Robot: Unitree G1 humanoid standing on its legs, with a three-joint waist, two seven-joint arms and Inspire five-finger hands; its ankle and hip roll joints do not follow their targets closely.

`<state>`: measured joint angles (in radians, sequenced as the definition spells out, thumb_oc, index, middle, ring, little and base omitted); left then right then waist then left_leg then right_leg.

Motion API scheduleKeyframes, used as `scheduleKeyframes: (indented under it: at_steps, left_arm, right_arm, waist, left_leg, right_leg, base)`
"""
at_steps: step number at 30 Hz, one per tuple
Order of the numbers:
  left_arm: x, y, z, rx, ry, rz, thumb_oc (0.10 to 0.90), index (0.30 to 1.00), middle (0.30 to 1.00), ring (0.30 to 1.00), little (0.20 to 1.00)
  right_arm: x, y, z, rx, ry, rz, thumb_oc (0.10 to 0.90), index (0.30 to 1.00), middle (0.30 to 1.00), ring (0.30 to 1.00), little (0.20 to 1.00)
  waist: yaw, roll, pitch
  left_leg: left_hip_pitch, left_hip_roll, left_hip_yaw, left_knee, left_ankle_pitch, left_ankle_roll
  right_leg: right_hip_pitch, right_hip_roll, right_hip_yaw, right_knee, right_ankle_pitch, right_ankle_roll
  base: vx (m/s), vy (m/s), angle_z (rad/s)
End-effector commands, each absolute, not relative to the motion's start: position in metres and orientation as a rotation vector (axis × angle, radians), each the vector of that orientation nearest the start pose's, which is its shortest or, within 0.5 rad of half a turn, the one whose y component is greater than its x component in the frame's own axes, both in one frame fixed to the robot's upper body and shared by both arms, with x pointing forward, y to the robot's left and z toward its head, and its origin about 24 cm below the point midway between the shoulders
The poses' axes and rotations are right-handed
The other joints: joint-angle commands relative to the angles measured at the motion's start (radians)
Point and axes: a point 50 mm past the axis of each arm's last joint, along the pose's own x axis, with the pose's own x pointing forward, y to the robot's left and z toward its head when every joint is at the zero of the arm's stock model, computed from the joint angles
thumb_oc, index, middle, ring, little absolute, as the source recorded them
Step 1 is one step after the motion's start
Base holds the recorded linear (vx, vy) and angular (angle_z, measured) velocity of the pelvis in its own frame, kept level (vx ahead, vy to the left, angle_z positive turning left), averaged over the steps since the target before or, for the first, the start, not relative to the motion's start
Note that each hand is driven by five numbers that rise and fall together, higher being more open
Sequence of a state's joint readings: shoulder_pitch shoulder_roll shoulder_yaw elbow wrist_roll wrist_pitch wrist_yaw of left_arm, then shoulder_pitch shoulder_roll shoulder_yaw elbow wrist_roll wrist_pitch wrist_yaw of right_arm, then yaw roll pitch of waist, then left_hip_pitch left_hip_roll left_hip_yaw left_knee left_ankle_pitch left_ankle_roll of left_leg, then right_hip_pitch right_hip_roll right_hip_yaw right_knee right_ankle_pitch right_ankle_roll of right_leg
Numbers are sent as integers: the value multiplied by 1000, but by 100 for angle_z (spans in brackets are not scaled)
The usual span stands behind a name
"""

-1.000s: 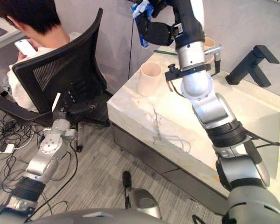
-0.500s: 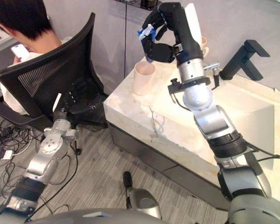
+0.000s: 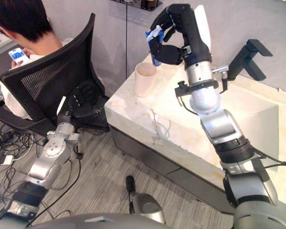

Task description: Organize the bathroom.

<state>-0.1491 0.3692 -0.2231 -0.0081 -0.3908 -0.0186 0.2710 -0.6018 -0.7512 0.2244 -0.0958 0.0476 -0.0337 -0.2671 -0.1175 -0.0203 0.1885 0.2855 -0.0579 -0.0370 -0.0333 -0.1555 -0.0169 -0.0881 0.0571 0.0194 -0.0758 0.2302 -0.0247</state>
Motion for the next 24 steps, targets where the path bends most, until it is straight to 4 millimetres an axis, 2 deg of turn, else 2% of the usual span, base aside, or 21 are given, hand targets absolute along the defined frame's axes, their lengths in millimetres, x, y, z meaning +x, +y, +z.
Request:
scheduleKeyframes:
  at_steps: [1,9,24]
  left_arm:
    - [275,165,106,6,-252,-33,800,900,900,900,900]
    - [275,164,104,1,-247,-34,800,900,900,900,900]
    - [276,160,105,-17,-250,-32,800,900,900,900,900]
  right_arm:
    - [286,-186,300,-585,-1002,-99,400,300,300,300,300]
    - [283,-187,314,-556,-1056,-118,400,300,300,300,300]
    - [278,-179,324,-549,-1097,-90,400,300,300,300,300]
  waist:
    - [2,-30,-124]
    - [10,-33,-126]
    - [8,-45,-131]
  left_leg:
    - [-96,-109,15,88,9,38]
    - [-93,-104,9,90,0,39]
    - [-104,-107,13,95,12,36]
  right_leg:
    - [-24,30,-54,62,-117,93]
    - [-19,35,-44,62,-123,94]
    - [-19,30,-30,63,-120,92]
  base:
    - [-8,29,-5]
    - [-6,12,-2]
    - [-9,14,0]
